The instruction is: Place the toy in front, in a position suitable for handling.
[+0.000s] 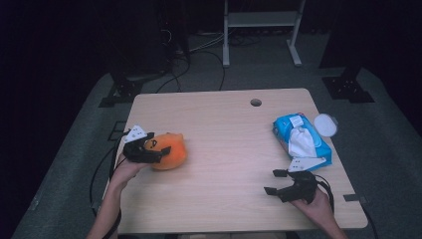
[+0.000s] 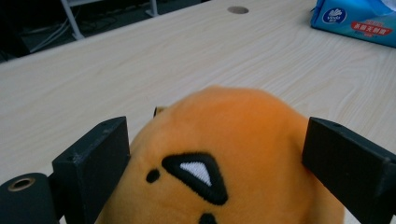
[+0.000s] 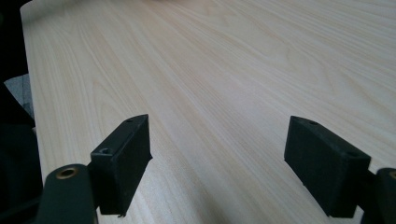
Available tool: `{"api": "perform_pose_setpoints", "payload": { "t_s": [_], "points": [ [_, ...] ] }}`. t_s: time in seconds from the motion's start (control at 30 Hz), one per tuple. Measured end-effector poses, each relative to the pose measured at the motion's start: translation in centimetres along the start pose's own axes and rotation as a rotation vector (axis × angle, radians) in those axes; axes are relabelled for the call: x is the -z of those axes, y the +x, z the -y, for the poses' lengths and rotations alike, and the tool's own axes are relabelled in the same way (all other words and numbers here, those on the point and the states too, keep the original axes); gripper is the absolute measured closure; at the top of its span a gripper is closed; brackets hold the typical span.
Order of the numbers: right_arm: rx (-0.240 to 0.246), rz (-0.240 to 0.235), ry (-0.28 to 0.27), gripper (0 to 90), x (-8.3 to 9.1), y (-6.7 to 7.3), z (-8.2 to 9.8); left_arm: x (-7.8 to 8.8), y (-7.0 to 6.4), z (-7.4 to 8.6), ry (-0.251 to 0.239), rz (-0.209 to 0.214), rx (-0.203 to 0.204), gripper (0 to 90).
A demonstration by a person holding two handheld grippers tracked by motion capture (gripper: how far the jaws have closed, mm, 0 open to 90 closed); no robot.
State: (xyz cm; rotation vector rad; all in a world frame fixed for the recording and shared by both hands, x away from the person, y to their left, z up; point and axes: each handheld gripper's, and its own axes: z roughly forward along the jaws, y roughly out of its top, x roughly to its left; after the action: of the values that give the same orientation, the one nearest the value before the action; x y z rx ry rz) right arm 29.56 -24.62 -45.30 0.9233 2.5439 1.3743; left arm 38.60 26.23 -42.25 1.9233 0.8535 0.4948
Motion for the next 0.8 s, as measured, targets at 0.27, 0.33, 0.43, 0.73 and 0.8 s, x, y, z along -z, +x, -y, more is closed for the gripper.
{"api": "perform_pose_setpoints", "payload": {
  "t_s": [0.27,0.33,0.43,0.73,0.8],
  "points": [
    [0.007,-0.003,0.012,21.5,-0.2,0.1,0.0,-0.2,0.4,1.1,0.004,0.001,0.058,10.1],
    [0.01,-0.004,0.014,21.5,-0.3,0.1,0.0,-0.3,0.4,1.3,0.005,-0.002,0.064,13.0],
    [0.014,-0.003,0.02,21.6,-0.3,0.2,0.0,-0.3,0.3,1.5,0.008,-0.007,0.058,18.9],
    [0.022,-0.004,0.021,21.7,-0.3,0.3,0.0,-0.2,-0.5,1.1,0.045,-0.009,-0.011,29.2],
    [0.021,-0.005,0.022,21.7,-0.3,0.3,0.0,-0.2,-0.6,0.9,0.053,-0.006,-0.019,32.0]
  ]
}}
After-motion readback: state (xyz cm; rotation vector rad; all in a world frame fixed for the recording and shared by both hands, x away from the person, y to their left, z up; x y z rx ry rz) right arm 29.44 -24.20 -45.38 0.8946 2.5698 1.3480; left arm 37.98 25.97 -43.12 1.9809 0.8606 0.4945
